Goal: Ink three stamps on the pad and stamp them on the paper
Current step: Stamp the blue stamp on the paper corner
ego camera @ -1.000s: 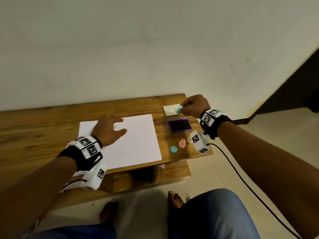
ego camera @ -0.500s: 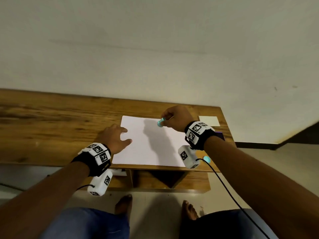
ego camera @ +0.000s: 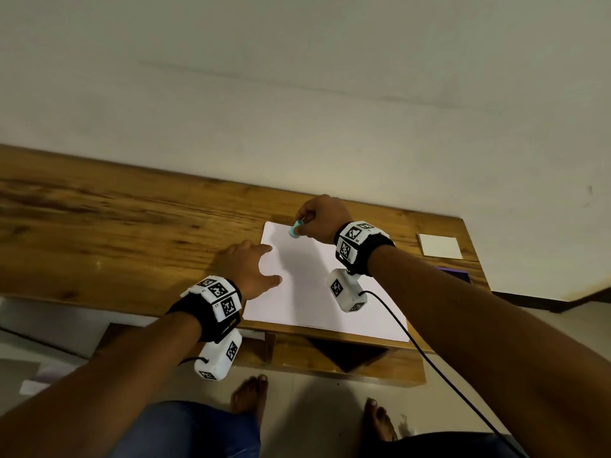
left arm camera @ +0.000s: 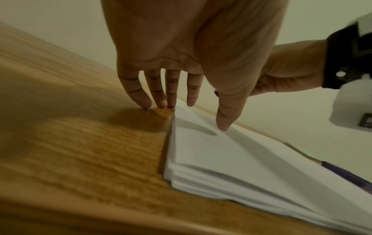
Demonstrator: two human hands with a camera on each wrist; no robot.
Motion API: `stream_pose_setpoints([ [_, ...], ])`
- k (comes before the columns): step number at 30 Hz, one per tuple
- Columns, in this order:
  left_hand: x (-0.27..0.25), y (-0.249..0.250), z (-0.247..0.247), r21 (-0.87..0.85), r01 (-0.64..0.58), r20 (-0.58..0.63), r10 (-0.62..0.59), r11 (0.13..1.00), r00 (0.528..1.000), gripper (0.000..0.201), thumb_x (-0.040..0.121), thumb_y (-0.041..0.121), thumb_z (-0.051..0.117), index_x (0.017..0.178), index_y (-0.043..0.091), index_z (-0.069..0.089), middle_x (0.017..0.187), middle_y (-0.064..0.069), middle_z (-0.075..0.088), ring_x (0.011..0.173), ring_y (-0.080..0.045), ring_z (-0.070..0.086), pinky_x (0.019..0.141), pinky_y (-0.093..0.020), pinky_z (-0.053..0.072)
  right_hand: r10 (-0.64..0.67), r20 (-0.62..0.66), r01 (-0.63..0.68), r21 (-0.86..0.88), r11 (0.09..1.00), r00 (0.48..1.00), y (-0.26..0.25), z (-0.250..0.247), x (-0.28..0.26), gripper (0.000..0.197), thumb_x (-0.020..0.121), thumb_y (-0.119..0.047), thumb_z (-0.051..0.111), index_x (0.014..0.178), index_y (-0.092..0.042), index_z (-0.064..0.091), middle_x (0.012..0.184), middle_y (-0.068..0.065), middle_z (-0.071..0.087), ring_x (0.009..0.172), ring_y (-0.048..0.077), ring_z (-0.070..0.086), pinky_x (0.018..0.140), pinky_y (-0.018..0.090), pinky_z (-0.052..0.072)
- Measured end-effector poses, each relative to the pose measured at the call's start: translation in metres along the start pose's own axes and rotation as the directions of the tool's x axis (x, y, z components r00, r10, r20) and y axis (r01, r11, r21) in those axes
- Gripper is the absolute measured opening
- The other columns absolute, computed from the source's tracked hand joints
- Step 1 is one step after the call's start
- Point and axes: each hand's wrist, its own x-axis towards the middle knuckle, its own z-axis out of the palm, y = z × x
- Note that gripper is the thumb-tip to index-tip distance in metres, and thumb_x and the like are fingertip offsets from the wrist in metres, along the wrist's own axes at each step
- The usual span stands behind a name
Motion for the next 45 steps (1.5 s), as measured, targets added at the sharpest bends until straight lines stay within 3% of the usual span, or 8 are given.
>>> stream_pose_setpoints([
  [11, 0.008, 0.007, -0.003, 0.108, -0.007, 0.071, 0.0, 0.994, 0.997, 0.071, 0.077, 0.055, 0.069, 0.14, 0.033, 0.046, 0.145, -0.002, 0.036, 0.137, -0.028, 0.032, 0.111, -0.039, 0.03, 0.019, -0.013, -0.02, -0.05, 0.999, 1.0, -0.011, 0.019, 0.022, 0.028, 0.073, -0.028, 0.086, 0.097, -0.015, 0.077, 0.096, 0.003, 0.075, 0.091, 0.019, 0.069, 0.074, 0.025, 0.049],
  [16, 0.01, 0.007, -0.005, 0.093, -0.021, 0.083, 0.013, 0.995, 0.996, 0.071, 0.075, 0.055, 0.072, 0.137, 0.031, 0.049, 0.141, -0.003, 0.039, 0.134, -0.028, 0.034, 0.111, -0.039, 0.03, 0.004, -0.034, -0.006, -0.065, 0.998, 0.999, -0.018, 0.026, 0.032, 0.027, 0.073, -0.029, 0.086, 0.094, -0.015, 0.077, 0.096, 0.003, 0.076, 0.092, 0.02, 0.07, 0.082, 0.032, 0.057],
  [22, 0.015, 0.004, -0.005, 0.052, -0.025, 0.096, 0.02, 0.998, 0.995, 0.074, 0.067, 0.056, 0.077, 0.133, 0.03, 0.055, 0.135, -0.004, 0.044, 0.131, -0.029, 0.037, 0.109, -0.041, 0.034, -0.016, -0.044, 0.012, -0.103, 0.995, 0.999, -0.022, 0.039, 0.041, 0.022, 0.075, -0.028, 0.083, 0.093, -0.015, 0.078, 0.097, 0.002, 0.076, 0.094, 0.02, 0.07, 0.085, 0.033, 0.056],
  [30, 0.018, 0.0, -0.004, 0.051, -0.024, 0.117, 0.018, 0.998, 0.993, 0.074, 0.067, 0.057, 0.076, 0.133, 0.031, 0.055, 0.137, -0.004, 0.042, 0.132, -0.031, 0.034, 0.108, -0.043, 0.036, -0.023, -0.034, 0.018, -0.144, 0.989, 0.999, -0.024, 0.05, 0.049, 0.023, 0.075, -0.028, 0.083, 0.093, -0.015, 0.079, 0.098, 0.003, 0.076, 0.094, 0.021, 0.069, 0.082, 0.03, 0.055],
  [35, 0.018, 0.001, -0.006, 0.051, -0.029, 0.123, 0.023, 0.998, 0.992, 0.074, 0.068, 0.055, 0.077, 0.133, 0.029, 0.055, 0.138, -0.005, 0.041, 0.132, -0.031, 0.034, 0.109, -0.042, 0.035, -0.008, 0.002, 0.008, -0.2, 0.98, 1.0, -0.027, 0.052, 0.052, 0.025, 0.075, -0.028, 0.085, 0.094, -0.013, 0.08, 0.099, 0.003, 0.075, 0.095, 0.02, 0.068, 0.071, 0.024, 0.045],
  [37, 0.018, 0.001, -0.006, 0.052, -0.031, 0.121, 0.025, 0.998, 0.992, 0.073, 0.069, 0.055, 0.077, 0.134, 0.028, 0.055, 0.137, -0.006, 0.042, 0.131, -0.031, 0.036, 0.109, -0.04, 0.034, -0.001, 0.042, 0.01, -0.213, 0.977, 0.999, -0.032, 0.049, 0.054, 0.025, 0.074, -0.026, 0.086, 0.092, -0.011, 0.08, 0.097, 0.004, 0.076, 0.09, 0.019, 0.069, 0.071, 0.024, 0.046],
  [40, 0.018, 0.001, -0.006, 0.043, -0.031, 0.124, 0.025, 0.999, 0.992, 0.075, 0.068, 0.056, 0.077, 0.134, 0.028, 0.054, 0.139, -0.007, 0.041, 0.132, -0.031, 0.035, 0.11, -0.04, 0.033, 0.047, 0.116, -0.024, -0.191, 0.981, 0.992, -0.04, 0.041, 0.062, 0.025, 0.07, -0.021, 0.09, 0.084, -0.004, 0.078, 0.086, 0.007, 0.078, 0.078, 0.02, 0.075, 0.077, 0.033, 0.061],
  [45, 0.018, 0.0, -0.006, 0.059, -0.055, 0.13, 0.047, 0.997, 0.99, 0.074, 0.073, 0.055, 0.074, 0.137, 0.026, 0.051, 0.141, -0.007, 0.041, 0.134, -0.029, 0.035, 0.111, -0.037, 0.027, 0.065, 0.221, -0.022, -0.189, 0.982, 0.973, -0.047, 0.035, 0.076, 0.028, 0.061, -0.015, 0.094, 0.075, 0.0, 0.075, 0.066, 0.008, 0.076, 0.06, 0.017, 0.075, 0.068, 0.04, 0.065],
])
